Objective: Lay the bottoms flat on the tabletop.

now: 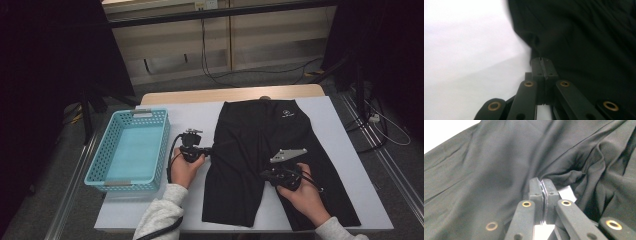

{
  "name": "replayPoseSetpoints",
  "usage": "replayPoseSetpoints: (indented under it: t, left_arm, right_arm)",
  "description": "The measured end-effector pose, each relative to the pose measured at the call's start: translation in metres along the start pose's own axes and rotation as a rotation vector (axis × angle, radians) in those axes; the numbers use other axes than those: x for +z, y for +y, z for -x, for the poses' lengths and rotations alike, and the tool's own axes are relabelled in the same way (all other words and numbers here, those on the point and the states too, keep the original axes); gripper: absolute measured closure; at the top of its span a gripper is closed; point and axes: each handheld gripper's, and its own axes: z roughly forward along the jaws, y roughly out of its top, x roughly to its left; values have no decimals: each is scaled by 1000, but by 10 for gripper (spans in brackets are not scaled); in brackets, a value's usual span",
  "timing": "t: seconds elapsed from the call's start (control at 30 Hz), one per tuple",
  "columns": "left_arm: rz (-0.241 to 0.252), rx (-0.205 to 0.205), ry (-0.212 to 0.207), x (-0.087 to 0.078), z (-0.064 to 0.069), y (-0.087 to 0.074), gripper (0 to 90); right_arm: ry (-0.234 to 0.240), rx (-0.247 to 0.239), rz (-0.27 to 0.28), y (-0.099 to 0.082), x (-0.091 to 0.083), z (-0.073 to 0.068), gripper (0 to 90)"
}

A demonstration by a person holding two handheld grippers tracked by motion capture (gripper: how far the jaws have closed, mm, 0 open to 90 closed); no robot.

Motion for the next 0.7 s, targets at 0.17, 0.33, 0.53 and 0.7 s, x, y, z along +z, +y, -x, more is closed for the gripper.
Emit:
replayPoseSetpoints:
  t: [0.17,0.33,0.53,0.7]
  left_arm:
    - [-10,-19,7,-1,-10,-3,900]
    - [10,2,26,-2,-13,-10,832]
    - [5,41,20,-15,-6,-20,512]
    - [-7,73,9,-25,4,-32,462]
  right_arm:
    - [1,-2,-10,0,1,0,882]
    - [-10,-5,-21,-2,0,2,882]
    - [-49,-24,-31,-2,-2,2,881]
    - [-78,-30,-33,-3,-4,2,854]
